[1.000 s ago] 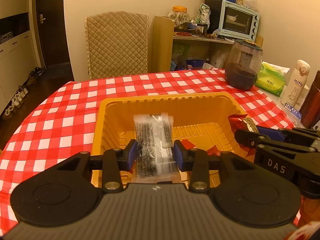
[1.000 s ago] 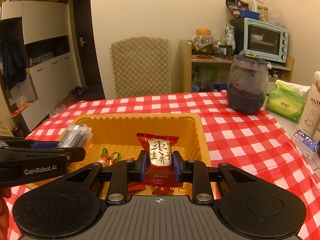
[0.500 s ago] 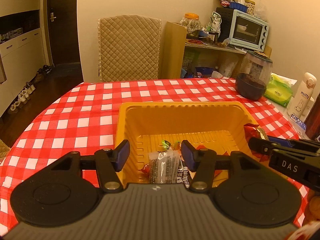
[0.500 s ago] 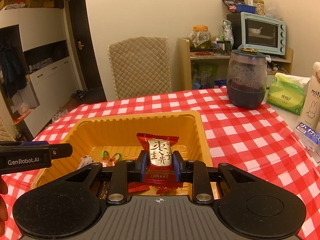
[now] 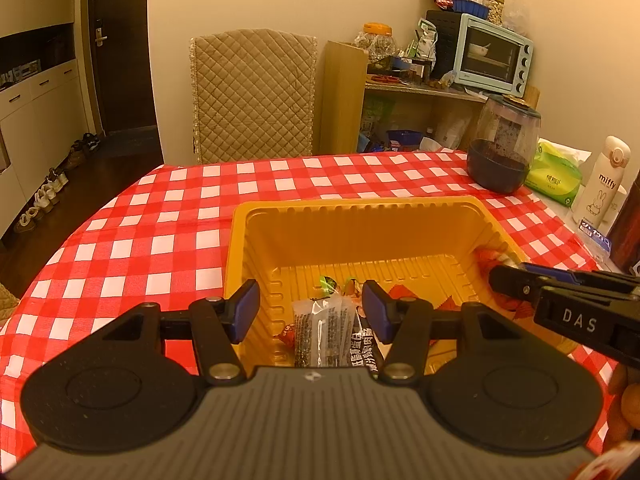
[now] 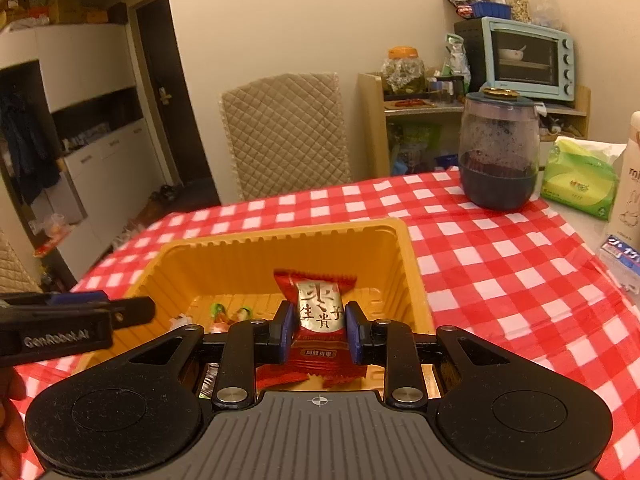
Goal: Organize snacks
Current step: 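Open the left tool releasing the clear packet while the right tool drops the pouch, then move both open tools back over the remaining snacks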
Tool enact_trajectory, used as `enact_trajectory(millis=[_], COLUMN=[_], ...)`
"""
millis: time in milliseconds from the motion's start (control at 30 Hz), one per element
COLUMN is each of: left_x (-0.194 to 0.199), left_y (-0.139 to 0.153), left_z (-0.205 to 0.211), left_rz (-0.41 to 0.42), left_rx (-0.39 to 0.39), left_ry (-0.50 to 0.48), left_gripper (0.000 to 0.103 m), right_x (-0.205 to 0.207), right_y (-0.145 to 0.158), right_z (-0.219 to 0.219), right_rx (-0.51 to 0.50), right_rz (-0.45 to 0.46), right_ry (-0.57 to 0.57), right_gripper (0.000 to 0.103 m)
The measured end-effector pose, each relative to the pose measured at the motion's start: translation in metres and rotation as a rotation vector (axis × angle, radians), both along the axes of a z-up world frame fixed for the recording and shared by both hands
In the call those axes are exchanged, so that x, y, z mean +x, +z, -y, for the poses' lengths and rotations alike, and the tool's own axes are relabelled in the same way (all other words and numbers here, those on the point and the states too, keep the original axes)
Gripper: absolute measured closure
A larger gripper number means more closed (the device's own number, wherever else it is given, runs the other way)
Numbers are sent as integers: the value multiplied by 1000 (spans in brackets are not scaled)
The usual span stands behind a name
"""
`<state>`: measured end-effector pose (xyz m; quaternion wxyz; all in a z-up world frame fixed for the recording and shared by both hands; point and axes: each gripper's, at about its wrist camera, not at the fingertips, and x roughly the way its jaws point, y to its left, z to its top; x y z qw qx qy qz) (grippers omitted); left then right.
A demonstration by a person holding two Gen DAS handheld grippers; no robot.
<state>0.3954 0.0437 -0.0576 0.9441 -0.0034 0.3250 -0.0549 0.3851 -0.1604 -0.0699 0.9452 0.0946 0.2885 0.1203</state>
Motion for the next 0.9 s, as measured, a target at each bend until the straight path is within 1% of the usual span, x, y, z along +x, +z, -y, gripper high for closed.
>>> enact_trajectory(millis=[33,67,100,167,267,633,900], left_x=[0,0,0,0,-1,-6,-26], left_y=[0,0,0,0,0,3,11], left_z=[0,0,0,0,0,3,5], left_rz=[0,0,0,1,2,11,26], left_rx=[1,2,2,3,4,20,32], left_ry=[0,0,0,1,1,-10,-12], left_gripper=[50,50,50,50,50,50,50], right_x=[0,1,0,0,-2,-8,-25], right_y=[0,0,0,3,7,10,20], right_z=[0,2,5,10,15,19,27], right_rx=[3,14,43,74,72,52,44], right_rz=[-1,-1,2,5,27,48,91], right_ry=[-5,-13,-18,-31,-53,-82,-128], right_gripper=[64,45,40,40,40,40,40])
